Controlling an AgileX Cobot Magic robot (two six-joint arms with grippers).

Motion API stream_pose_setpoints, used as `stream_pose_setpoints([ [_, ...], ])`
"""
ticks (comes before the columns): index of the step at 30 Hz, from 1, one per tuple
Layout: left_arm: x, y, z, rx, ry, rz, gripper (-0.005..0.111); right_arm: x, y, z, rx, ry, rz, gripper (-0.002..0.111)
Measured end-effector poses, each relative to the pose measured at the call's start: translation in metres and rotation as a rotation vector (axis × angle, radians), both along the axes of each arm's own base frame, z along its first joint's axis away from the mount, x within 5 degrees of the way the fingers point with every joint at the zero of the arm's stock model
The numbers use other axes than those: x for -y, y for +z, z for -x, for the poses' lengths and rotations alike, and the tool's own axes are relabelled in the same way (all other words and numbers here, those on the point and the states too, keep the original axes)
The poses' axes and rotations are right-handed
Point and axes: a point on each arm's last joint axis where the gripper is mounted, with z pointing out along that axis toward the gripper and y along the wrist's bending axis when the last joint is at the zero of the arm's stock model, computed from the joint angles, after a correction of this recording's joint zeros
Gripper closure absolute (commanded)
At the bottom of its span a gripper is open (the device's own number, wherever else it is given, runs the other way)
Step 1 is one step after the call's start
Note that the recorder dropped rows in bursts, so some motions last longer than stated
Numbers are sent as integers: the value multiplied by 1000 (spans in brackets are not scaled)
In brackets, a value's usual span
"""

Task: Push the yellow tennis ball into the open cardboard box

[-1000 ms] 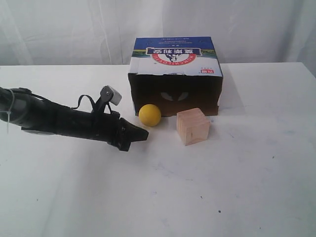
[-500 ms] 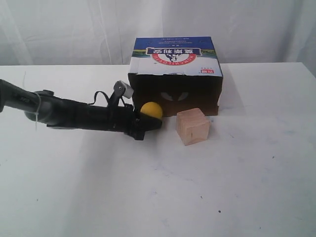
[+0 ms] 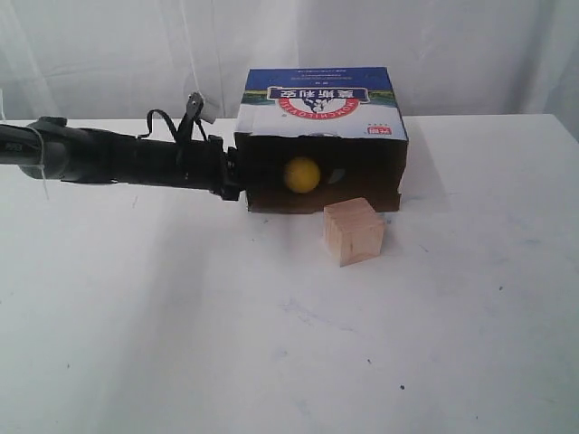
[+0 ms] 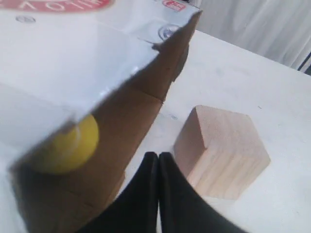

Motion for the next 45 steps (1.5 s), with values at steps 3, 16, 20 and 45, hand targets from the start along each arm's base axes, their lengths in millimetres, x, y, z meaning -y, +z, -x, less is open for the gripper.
stream_pose_setpoints([
  [3, -2, -7, 11, -41, -36, -9, 107, 0, 0, 0, 2, 0, 0, 108],
  [16, -20, -12, 62, -164, 24, -117, 107, 0, 0, 0, 2, 0, 0, 108],
  [20, -48, 25, 79, -105, 185, -191, 107, 0, 0, 0, 2, 0, 0, 108],
  [45, -189, 234, 236, 484, 1172, -200, 107, 0, 0, 0, 25, -40, -196, 108],
])
